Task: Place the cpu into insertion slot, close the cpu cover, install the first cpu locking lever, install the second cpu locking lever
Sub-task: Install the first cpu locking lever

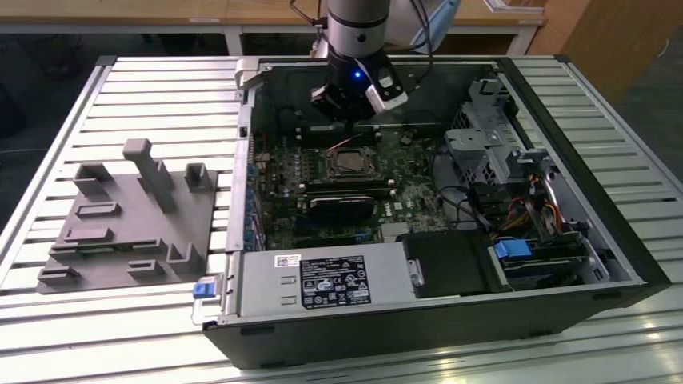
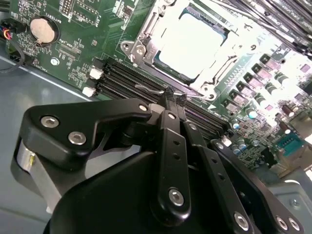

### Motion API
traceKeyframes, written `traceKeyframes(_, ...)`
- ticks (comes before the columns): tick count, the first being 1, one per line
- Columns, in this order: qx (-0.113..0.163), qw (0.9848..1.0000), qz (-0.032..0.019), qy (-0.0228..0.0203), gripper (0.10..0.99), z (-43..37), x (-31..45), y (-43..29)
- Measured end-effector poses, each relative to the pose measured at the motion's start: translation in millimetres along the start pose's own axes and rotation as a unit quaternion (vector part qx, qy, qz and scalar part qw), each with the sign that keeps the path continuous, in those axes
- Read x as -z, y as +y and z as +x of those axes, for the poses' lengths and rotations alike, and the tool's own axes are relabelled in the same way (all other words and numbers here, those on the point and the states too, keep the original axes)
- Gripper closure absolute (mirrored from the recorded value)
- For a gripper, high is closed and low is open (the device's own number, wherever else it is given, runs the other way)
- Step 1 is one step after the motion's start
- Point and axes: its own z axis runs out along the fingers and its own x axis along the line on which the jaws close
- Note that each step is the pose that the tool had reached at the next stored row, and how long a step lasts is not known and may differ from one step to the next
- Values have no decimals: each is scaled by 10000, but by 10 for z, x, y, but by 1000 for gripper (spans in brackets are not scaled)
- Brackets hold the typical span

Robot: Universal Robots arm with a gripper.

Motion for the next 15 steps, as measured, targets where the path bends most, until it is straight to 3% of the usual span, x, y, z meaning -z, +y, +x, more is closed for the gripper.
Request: traceKeyframes(15,0,10000,1,0,965,-83,-104,45)
